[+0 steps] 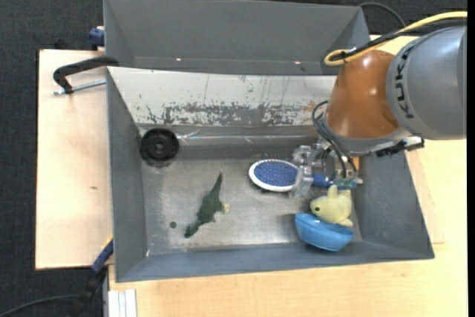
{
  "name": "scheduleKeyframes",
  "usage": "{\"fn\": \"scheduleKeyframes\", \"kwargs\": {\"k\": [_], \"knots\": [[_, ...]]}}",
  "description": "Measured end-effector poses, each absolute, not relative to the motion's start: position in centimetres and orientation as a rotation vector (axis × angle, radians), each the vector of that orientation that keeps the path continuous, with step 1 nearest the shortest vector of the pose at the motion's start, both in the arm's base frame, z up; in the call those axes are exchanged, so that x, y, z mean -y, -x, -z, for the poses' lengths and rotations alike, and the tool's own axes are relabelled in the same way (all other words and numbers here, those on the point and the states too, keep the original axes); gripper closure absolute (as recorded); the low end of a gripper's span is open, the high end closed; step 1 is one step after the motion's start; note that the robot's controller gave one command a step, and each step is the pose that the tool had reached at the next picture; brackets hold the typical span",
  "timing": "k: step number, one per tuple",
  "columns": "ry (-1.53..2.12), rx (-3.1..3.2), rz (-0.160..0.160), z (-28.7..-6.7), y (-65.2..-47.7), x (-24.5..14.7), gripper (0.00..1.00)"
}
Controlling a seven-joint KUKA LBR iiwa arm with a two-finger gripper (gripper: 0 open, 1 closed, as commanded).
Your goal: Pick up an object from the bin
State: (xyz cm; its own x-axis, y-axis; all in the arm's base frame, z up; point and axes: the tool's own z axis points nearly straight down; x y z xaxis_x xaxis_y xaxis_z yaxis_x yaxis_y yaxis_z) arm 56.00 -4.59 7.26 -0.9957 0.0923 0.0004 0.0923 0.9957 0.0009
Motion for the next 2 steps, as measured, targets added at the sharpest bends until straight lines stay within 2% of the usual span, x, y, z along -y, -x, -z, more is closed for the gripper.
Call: {"fn": "scheduleKeyframes", "kwargs": {"k": [1, 2], "knots": [[-0.092, 3.15, 0.006, -13.0, -56.6, -2.1, 1.0], [-0.069, 3.155, 0.001, -24.6, -57.6, -0.9, 1.0]]}}
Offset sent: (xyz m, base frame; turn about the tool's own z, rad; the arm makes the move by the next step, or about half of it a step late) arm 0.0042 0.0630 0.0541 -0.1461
